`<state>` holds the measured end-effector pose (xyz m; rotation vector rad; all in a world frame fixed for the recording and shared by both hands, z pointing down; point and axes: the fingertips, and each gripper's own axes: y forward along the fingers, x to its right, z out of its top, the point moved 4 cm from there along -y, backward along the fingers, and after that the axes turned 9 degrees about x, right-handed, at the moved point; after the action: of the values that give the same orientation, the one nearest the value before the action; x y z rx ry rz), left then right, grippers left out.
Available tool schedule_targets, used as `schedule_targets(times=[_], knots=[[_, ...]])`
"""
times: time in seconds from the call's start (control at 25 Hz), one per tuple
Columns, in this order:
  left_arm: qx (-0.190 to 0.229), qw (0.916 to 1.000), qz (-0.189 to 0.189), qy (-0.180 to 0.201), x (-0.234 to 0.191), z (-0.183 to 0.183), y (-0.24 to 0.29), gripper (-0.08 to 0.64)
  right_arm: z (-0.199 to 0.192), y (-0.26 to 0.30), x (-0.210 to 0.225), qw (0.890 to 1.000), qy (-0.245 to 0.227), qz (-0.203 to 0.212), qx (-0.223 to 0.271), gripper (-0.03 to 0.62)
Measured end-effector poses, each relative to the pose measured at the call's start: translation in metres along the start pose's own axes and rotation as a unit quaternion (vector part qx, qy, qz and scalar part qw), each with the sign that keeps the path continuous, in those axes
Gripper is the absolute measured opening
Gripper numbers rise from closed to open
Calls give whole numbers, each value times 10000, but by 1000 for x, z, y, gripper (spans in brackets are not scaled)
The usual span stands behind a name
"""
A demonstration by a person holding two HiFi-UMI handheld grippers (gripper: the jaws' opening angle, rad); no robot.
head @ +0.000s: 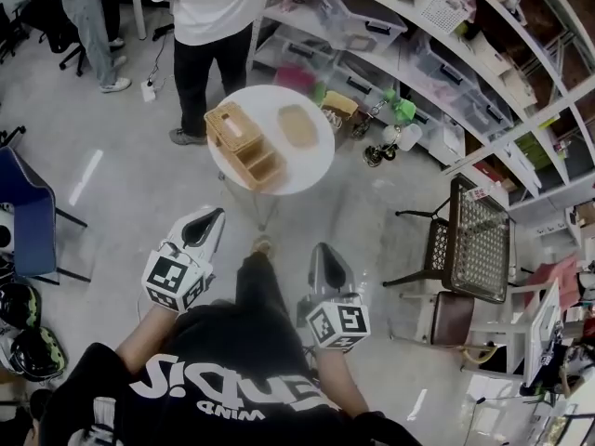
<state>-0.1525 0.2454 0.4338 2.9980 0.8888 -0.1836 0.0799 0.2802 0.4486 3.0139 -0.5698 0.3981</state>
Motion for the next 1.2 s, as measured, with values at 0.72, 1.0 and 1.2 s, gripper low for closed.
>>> schedule_targets(times=[0.72,1.0,1.2], knots=[[-108,9999,96,-27,-90,23,174,2,26,182,83,9991,270,269,-176,-2],[-86,9999,127,1,-121,32,257,2,46,259,129,9990,246,355,-122,-2],[-41,9997,213,132,-142,37,308,2,49,304,161,9990,195,373,-145,-2]])
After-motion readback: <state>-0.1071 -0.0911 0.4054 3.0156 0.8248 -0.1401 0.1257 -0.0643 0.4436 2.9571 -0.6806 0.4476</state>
